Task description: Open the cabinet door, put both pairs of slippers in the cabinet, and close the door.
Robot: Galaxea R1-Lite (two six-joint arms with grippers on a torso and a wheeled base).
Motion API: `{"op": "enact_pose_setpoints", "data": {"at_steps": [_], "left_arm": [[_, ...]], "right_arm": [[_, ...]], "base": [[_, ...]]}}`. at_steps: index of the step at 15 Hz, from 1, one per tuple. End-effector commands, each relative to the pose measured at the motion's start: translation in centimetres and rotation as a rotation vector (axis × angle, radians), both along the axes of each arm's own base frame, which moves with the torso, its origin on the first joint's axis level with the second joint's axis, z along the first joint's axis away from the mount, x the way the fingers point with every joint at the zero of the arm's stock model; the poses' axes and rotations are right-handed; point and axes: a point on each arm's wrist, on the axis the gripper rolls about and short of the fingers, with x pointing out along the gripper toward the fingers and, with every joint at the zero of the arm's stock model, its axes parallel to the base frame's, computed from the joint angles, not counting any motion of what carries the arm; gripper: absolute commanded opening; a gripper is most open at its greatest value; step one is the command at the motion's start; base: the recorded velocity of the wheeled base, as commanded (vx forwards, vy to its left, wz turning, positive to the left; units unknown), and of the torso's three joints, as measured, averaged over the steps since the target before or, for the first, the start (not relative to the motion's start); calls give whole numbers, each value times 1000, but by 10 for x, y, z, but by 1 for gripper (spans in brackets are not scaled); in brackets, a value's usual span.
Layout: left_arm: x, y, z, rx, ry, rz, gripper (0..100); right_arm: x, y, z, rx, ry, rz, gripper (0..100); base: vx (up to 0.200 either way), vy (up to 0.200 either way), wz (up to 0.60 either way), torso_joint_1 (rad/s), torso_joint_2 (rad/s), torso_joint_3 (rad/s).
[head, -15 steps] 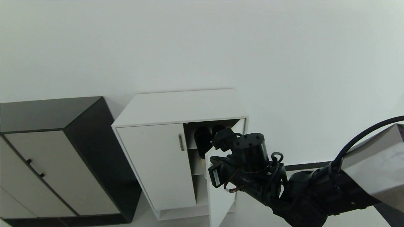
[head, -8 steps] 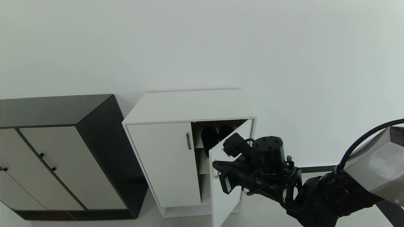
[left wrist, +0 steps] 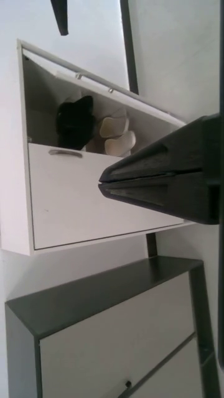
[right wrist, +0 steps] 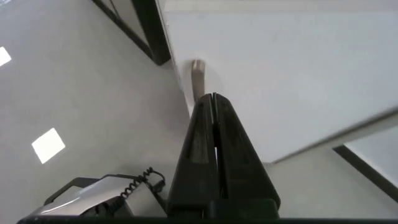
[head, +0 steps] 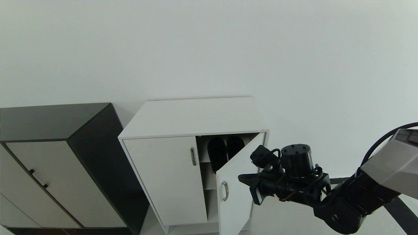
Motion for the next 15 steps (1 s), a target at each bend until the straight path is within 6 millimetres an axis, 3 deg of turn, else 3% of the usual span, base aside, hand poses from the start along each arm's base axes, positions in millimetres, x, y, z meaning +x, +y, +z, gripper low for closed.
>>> {"op": "enact_pose_setpoints", "data": {"at_steps": [1, 7, 11, 15], "left_arm": [[0, 0, 0, -1, 0, 1, 0], [0, 0, 0, -1, 0, 0, 0], [0, 0, 0, -1, 0, 1, 0], [0, 0, 0, -3, 0, 0, 0]], "right_arm": [[0, -1, -3, -7, 8, -3, 0], [3, 2, -4, 4, -10, -4, 0], [16, 11, -1, 59, -1, -31, 0], [26, 18, -11, 56, 8, -32, 0]], "base": [[200, 0, 0, 2, 2, 12], [33, 0, 0, 1, -1, 0], [0, 0, 0, 0, 0, 0], [0, 0, 0, 0, 0, 0]]}}
